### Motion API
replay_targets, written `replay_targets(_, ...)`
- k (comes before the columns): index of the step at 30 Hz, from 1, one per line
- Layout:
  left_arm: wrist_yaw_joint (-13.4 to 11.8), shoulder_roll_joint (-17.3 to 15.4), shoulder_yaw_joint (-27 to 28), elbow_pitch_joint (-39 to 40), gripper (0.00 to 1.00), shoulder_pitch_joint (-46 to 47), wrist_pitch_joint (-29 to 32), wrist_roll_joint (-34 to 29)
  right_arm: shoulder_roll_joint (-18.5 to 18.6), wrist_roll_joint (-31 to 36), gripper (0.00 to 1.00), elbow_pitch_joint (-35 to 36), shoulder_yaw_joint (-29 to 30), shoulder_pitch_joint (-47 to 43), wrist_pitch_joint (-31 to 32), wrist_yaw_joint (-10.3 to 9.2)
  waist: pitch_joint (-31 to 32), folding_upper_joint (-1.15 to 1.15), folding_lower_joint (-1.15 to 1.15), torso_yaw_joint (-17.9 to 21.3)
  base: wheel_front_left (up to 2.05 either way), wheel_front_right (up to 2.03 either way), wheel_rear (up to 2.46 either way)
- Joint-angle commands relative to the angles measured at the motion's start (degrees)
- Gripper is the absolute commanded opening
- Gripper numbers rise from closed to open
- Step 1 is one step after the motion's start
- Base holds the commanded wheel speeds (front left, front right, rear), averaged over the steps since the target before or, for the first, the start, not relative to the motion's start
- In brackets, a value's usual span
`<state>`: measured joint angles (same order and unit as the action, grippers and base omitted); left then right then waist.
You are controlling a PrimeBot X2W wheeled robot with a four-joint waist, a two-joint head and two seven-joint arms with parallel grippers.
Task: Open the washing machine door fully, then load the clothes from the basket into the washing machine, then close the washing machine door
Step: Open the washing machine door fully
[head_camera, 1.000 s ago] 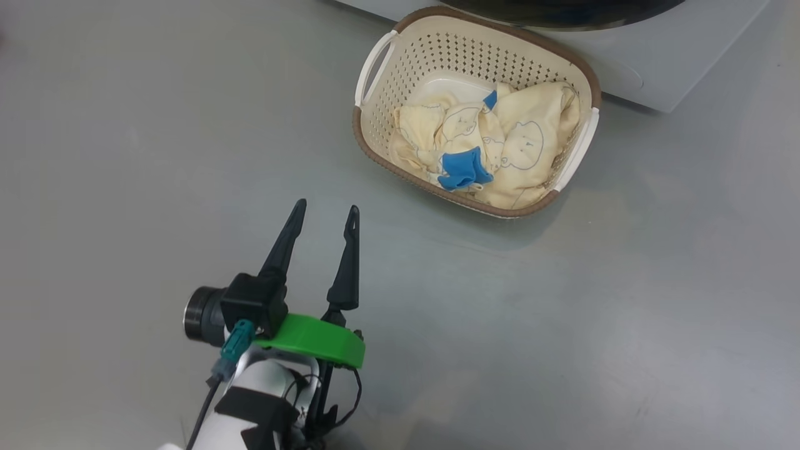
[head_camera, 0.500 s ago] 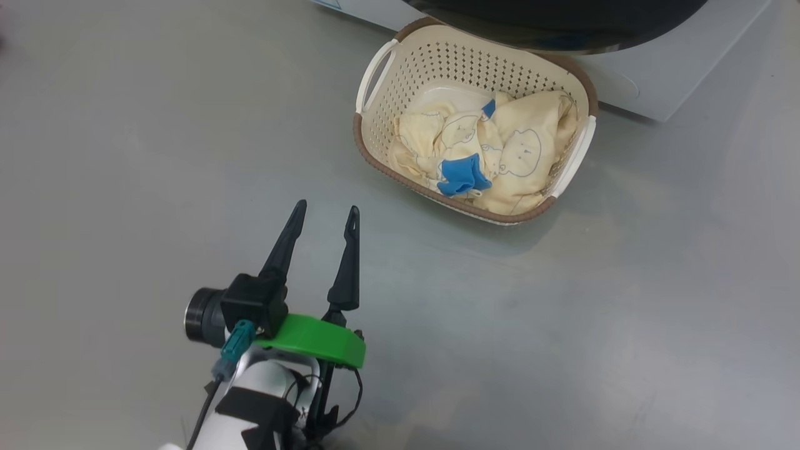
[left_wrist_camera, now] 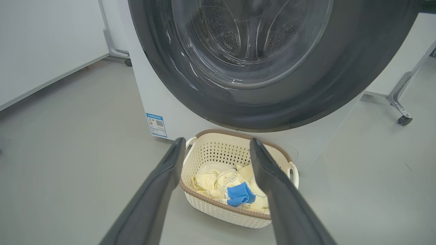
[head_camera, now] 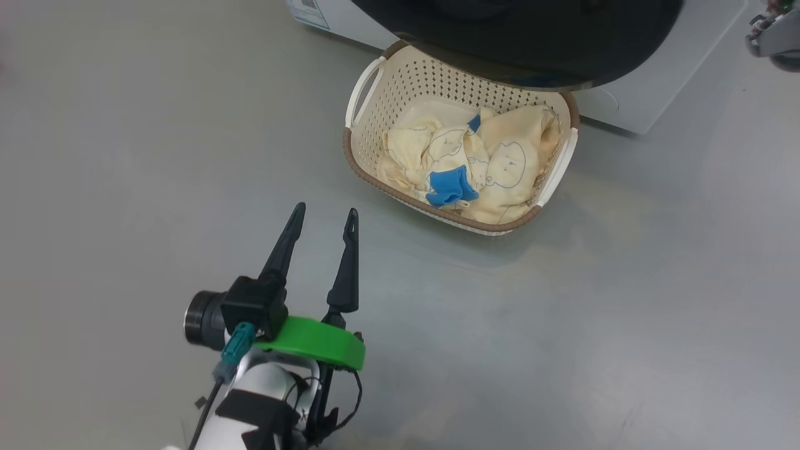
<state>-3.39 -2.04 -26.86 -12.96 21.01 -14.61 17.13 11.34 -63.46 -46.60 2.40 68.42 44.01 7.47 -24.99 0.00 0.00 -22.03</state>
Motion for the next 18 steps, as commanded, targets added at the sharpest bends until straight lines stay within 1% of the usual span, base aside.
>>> replay_targets(1,-0.18,-0.84,1.94,1.43,1.0,-0.28,-0.39,-0.78,-2.33,-0.05,0.0,2.23,-1.06,-0.26,1.03,0.02,0.25,0.0,0.0,0.22,0.0,0.0,0.0)
replay_targets(18,0.33,-0.84,2.49,0.96,1.0,-1.2,-0.39,-1.89,-5.24,-1.16,0.0,6.64,-2.86,-7.23,4.98,0.02,2.29,0.0,0.0,1.21,0.0,0.0,0.0)
